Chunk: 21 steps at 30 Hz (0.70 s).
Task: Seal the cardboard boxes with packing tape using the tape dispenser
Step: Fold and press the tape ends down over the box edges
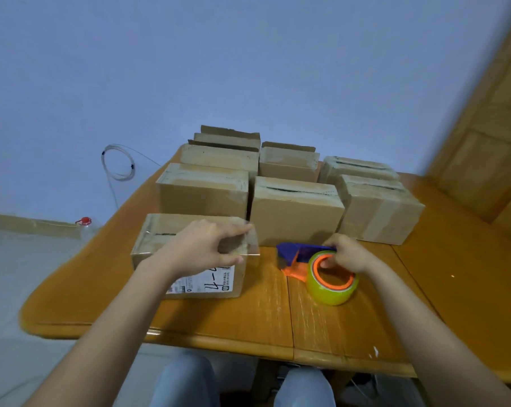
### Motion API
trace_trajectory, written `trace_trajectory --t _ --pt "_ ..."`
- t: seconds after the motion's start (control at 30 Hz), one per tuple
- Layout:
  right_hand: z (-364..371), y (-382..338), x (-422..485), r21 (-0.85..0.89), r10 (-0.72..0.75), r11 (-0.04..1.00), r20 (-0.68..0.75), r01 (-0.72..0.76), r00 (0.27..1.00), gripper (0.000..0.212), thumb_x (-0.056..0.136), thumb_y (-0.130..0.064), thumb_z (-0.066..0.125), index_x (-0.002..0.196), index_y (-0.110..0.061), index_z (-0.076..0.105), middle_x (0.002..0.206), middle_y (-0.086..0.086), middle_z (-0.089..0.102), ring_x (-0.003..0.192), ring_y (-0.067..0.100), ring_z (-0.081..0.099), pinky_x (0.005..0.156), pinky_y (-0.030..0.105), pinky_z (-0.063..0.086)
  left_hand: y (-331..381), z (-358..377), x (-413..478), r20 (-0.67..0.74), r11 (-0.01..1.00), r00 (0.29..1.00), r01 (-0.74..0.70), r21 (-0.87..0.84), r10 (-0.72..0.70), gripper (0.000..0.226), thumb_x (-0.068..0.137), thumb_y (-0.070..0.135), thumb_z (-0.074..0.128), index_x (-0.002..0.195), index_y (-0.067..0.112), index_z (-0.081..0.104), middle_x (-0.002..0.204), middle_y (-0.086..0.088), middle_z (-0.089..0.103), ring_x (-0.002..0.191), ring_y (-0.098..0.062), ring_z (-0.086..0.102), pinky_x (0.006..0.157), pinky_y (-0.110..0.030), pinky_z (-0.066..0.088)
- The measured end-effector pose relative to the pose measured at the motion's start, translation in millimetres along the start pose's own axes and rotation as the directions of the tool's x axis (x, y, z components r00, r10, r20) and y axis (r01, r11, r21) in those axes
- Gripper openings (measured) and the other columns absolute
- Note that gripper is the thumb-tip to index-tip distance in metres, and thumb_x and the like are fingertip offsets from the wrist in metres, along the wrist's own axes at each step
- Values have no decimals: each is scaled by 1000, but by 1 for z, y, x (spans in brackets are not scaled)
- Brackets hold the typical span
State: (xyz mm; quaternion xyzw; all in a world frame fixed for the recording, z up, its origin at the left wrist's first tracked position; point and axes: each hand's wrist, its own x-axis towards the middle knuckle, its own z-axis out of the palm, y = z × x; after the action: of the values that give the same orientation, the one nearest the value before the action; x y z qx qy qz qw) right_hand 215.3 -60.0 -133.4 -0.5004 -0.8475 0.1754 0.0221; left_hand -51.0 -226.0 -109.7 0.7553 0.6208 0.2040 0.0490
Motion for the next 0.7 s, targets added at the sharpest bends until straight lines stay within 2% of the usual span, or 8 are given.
trace_trajectory --t 0.07,0.13,0.2,0.3,0.37,0.47,0.6,0.7 --pt "3 -1 3 -62 -6 998 -7 6 1000 32 82 -5 63 114 -10 66 103 6 56 105 25 56 78 24 40 -1 -2 -4 16 997 1000 7 -73 -6 61 87 35 68 142 32 43 135 12 56 113 -3 53 93 -15 40" --pt "8 -6 2 -173 -10 985 -66 -1 998 47 81 -4 53 125 -19 60 117 6 50 117 26 45 93 34 39 -3 0 -7 9 991 1000 1 -134 0 59 87 32 69 141 30 46 133 11 58 108 4 50 87 -5 35" --pt "12 -19 -5 -206 -75 978 -177 37 981 54 80 -5 51 130 -26 54 125 -1 44 121 22 35 100 40 32 -3 1 -8 -17 987 1000 -1 -162 -1 61 87 38 69 142 29 44 139 11 53 117 4 47 93 -4 33" --pt "24 -56 -24 76 -278 941 -388 331 879 51 83 0 51 127 -24 56 122 -10 45 120 7 34 104 21 27 -1 5 -8 -26 996 999 20 -84 -22 84 80 64 62 148 26 33 151 18 28 136 6 21 110 -18 23" --pt "38 -82 -34 249 -325 839 -484 483 813 52 81 2 48 126 -21 58 122 -9 49 121 3 39 102 9 27 0 9 -7 -14 1000 1000 27 14 -27 102 69 83 41 151 25 26 156 16 17 141 5 8 112 -20 12" --pt "68 -108 -32 352 -328 738 -558 575 762 64 73 1 43 132 -21 53 130 -12 48 127 2 39 107 14 28 -2 15 -6 -17 994 999 40 97 -39 108 64 84 29 152 21 24 159 7 19 146 -4 11 113 -20 9" --pt "106 -120 -22 423 -271 660 -637 621 721 70 74 6 44 136 -25 47 140 -15 43 135 7 35 112 22 26 -4 17 -5 -38 997 999 29 77 -26 91 77 70 45 151 19 25 158 5 21 146 -5 12 113 -17 6" --pt "122 -116 -15 390 -231 668 -701 634 674 63 80 -1 42 139 -24 46 143 -11 45 137 13 34 114 25 24 -6 17 -4 -19 998 999 33 57 -32 84 85 62 57 151 20 26 158 7 17 146 -2 9 110 -13 2"
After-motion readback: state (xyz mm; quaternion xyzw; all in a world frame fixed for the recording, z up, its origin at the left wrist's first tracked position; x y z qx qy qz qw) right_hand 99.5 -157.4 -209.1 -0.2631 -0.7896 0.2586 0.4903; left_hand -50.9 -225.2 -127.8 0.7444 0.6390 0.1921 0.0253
